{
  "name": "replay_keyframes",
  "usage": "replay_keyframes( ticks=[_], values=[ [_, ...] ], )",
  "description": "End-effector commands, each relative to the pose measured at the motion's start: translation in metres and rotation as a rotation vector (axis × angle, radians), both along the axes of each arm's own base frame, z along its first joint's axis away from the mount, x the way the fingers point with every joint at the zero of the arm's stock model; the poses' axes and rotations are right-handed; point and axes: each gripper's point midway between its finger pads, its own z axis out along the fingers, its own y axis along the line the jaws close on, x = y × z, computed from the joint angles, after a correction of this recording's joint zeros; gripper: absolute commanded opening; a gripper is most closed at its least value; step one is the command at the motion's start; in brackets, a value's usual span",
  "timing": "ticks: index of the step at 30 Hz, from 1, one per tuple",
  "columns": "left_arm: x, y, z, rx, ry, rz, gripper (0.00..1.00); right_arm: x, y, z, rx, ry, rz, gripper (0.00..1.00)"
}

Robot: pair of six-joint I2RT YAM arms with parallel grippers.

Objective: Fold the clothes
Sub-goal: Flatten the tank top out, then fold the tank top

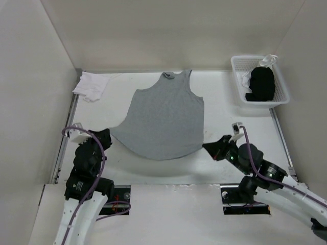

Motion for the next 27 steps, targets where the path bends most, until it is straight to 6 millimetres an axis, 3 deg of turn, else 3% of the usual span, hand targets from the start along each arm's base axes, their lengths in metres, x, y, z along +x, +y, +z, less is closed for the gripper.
replay_keyframes(
  ticks=[1, 4, 8, 11, 14, 16, 19, 21, 24, 27],
  values=[
    [-0.025, 0.000, -0.011, -0.083, 0.047, 0.011, 0.01, -0.040, 0.006, -0.037, 0.062, 0.191, 0.032, 0.00],
    [-0.041, -0.003, -0.009, -0.156, 0.077, 0.008, 0.01, -0.076, 0.007, -0.053, 0.068, 0.299, 0.089, 0.00],
    [-0.058, 0.012, 0.003, -0.172, 0.054, 0.056, 0.00, -0.105, 0.013, -0.045, 0.070, 0.341, 0.143, 0.00],
    [-0.061, 0.018, 0.012, -0.162, 0.012, 0.076, 0.00, -0.110, 0.014, -0.036, 0.028, 0.305, 0.127, 0.00],
    [-0.044, 0.010, -0.007, -0.115, 0.075, 0.050, 0.00, -0.103, 0.014, -0.041, -0.018, 0.297, 0.076, 0.00],
    [-0.028, 0.003, -0.027, -0.118, 0.114, 0.034, 0.00, -0.087, 0.009, -0.055, -0.050, 0.299, -0.010, 0.00],
    [-0.001, -0.001, -0.025, -0.129, 0.079, 0.044, 0.00, -0.055, 0.001, -0.059, -0.082, 0.258, -0.107, 0.00],
    [0.024, -0.001, -0.007, -0.133, 0.032, 0.069, 0.00, -0.025, -0.002, -0.043, -0.087, 0.176, -0.156, 0.00],
    [0.068, -0.008, 0.029, -0.154, -0.046, 0.082, 0.00, 0.029, -0.007, -0.002, -0.044, 0.052, -0.211, 0.00],
    [0.119, -0.020, 0.044, -0.155, -0.074, 0.086, 0.00, 0.092, -0.022, 0.026, -0.007, -0.020, -0.274, 0.00]
  ],
)
